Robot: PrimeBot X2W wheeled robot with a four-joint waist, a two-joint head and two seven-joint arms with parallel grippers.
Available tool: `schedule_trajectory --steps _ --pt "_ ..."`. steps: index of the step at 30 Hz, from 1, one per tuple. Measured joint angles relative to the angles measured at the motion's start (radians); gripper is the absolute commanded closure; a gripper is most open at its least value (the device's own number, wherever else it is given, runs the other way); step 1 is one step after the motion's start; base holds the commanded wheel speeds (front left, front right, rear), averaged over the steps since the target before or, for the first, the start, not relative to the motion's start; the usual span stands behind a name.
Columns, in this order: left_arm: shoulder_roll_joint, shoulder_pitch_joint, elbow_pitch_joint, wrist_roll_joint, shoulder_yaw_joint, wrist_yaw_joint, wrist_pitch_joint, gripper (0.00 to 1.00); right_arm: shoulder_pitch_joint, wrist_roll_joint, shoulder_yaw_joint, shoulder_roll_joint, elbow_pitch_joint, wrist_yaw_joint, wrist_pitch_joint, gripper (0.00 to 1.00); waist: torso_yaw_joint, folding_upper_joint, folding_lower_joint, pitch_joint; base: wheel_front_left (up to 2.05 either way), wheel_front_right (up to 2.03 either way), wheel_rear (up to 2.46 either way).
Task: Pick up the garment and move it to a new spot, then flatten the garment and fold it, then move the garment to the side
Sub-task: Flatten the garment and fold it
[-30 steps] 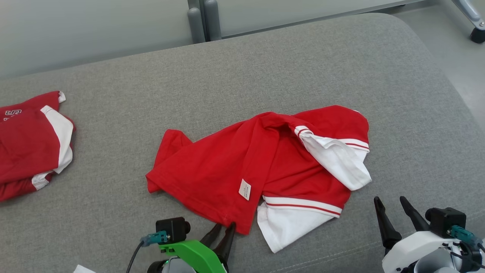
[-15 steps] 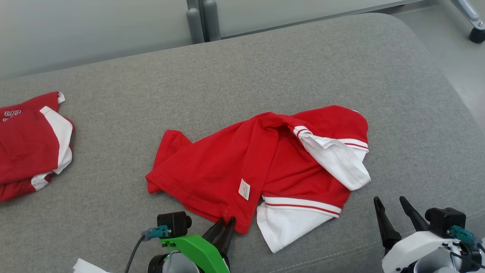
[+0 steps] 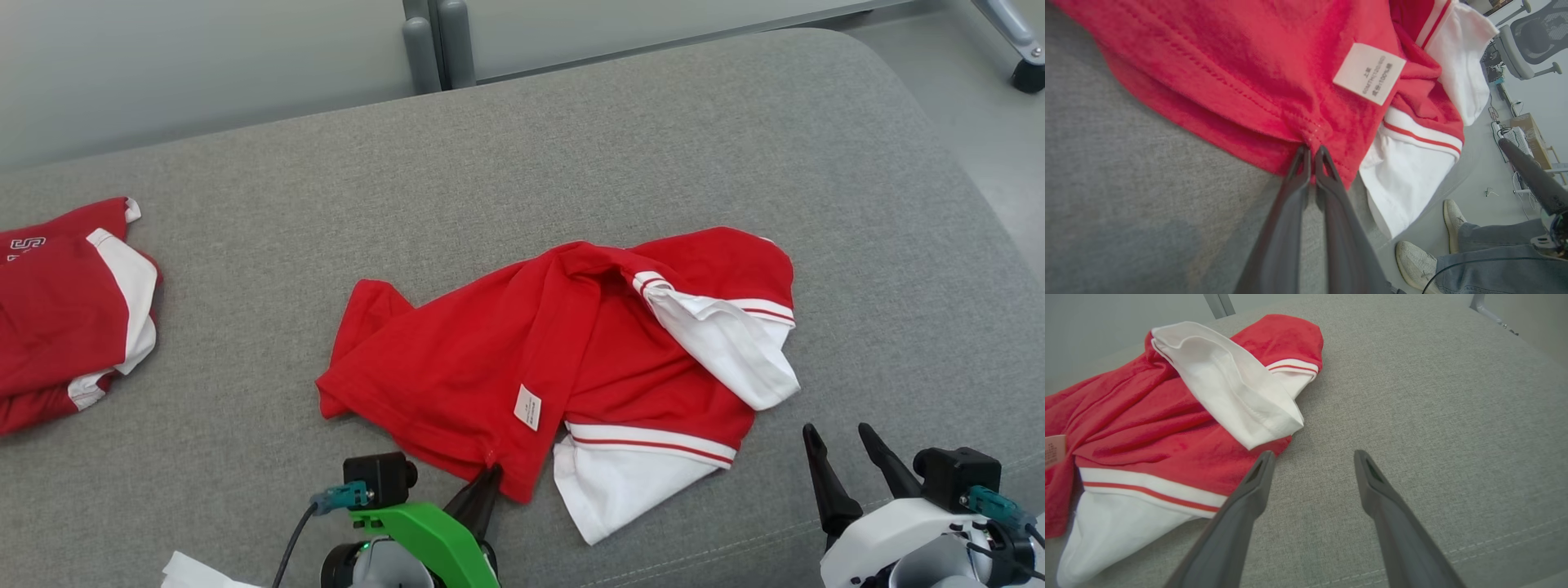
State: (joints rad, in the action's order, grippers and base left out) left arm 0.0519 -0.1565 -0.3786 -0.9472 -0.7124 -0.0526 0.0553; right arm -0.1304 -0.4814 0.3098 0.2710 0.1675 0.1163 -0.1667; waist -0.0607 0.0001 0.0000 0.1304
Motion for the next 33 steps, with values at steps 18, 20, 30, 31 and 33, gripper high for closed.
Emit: schedule_trajectory --steps 18,20,30,31,33 --pt "0.014 -0.031 0.067 0.022 0.002 0.004 0.050 1.00 0.054 0.037 -0.007 0.054 0.005 -0.001 0.011 0.00 0.019 0.0000 0.0000 -0.018 0.00 0.00 0.00" --pt "0.026 -0.031 0.086 0.027 0.009 0.005 0.052 1.00 0.061 0.038 -0.011 0.065 0.013 -0.001 0.020 0.00 0.027 0.0000 0.0000 -0.020 0.00 0.00 0.00" --pt "0.072 -0.044 0.170 0.029 0.065 -0.010 0.061 1.00 0.094 0.021 0.019 0.049 0.083 -0.043 0.055 0.00 0.082 0.0000 0.0001 -0.022 0.00 0.00 0.00" --pt "0.076 -0.044 0.174 0.029 0.066 -0.010 0.060 1.00 0.099 0.021 0.026 0.043 0.095 -0.046 0.059 0.00 0.087 0.0000 0.0001 -0.021 0.00 0.00 0.00" --pt "0.081 -0.044 0.186 0.029 0.066 -0.011 0.059 1.00 0.108 0.021 0.031 0.039 0.112 -0.054 0.065 0.00 0.095 0.0000 0.0001 -0.020 0.00 0.00 0.00"
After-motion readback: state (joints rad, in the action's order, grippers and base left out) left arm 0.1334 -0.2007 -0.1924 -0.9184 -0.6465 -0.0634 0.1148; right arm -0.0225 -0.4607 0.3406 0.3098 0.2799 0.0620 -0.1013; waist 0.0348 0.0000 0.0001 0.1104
